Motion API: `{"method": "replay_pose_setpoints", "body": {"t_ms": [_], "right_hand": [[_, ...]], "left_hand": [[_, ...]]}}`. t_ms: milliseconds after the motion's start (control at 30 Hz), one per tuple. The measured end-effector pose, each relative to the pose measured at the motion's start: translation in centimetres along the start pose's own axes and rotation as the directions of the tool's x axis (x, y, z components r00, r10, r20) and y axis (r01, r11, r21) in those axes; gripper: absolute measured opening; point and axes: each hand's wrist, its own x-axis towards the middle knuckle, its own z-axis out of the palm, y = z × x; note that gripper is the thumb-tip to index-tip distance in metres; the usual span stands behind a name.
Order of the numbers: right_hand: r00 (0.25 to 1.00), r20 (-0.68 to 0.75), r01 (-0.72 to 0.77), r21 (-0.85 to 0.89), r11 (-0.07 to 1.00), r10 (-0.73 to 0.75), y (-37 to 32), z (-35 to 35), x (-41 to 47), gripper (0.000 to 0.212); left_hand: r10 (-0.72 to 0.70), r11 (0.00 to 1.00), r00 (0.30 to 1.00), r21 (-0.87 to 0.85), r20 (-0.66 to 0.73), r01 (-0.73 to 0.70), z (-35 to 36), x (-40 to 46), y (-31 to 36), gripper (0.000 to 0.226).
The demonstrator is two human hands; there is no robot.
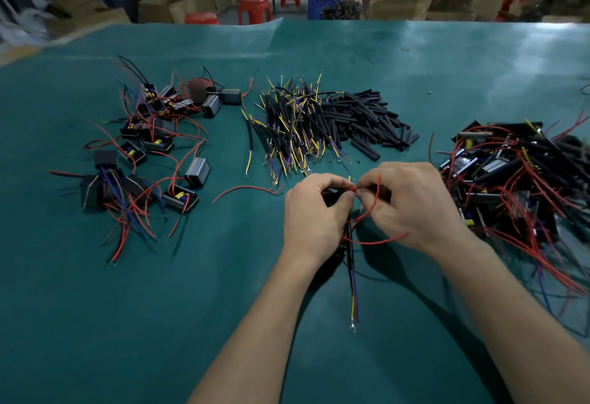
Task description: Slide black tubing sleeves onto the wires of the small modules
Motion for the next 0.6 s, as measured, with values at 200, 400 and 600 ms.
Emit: {"method": "replay_pose_setpoints", "body": {"t_ms": [200,400,600], "right_hand": [[0.955,0.109,-0.293,0.189,0.937,0.276,0.45,0.13,0.2,0.012],[0.79,0.329,-0.611,0.501,0.614,0.517,0.15,0.2,0.61,0.023],[0.605,0.593,-0.767,0.613,0.189,0.532,0.13,-0.56,0.8,0.017]], "left_hand": [[0.021,1.0,1.0,0.011,0.021,-0.021,0.09,0.04,-0.01,0.014],[0.018,1.0,0.999,0.018,0.039,-0.019,0.01,0.09,-0.15,0.013],[0.031,0.999,0.999,0.01,0.037,-0.032,0.02,0.05,-0.22,0.014]]}}
